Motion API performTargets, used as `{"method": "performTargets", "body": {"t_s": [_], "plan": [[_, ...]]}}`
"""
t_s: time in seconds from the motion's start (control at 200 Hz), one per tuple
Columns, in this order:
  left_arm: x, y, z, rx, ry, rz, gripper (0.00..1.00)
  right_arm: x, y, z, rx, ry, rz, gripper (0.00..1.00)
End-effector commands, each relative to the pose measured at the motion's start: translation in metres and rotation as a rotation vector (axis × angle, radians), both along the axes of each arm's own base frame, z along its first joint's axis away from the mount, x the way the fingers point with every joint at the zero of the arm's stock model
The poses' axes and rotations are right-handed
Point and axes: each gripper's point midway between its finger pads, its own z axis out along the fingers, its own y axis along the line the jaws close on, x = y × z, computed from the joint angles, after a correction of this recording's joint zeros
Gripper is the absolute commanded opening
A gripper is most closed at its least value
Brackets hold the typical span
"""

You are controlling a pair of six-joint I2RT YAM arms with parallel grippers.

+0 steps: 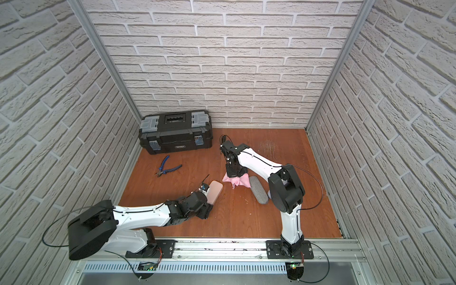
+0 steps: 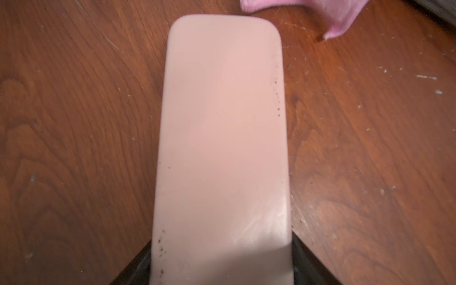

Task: Wipe the eyeglass case
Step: Wipe the dirt from the eyeglass case.

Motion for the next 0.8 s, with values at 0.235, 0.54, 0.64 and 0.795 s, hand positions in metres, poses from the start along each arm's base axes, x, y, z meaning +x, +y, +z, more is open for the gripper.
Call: {"method": "performTargets", "body": {"t_s": [0.235,0.54,0.64,0.795], "plan": [[0.009,-0.007,0.007,-0.039,-0.046,0.003,0.26,-0.122,0.122,0.001,0.494,0.349,0.079,0.02],[0.008,-0.006,0.006,-0.040,-0.045,0.002,0.25,-0.127,0.152,0.040,0.730,0.413,0.127,0.02],[0.008,-0.004,0.004,-0.039,-0.048,0.004,0.25,-0.099,0.122,0.067,0.776,0.335,0.069,0.02],[0.007,-0.006,0.002,-0.033,-0.042,-0.004,0.25,-0.052,0.057,0.073,0.741,0.209,-0.086,0.02]]}}
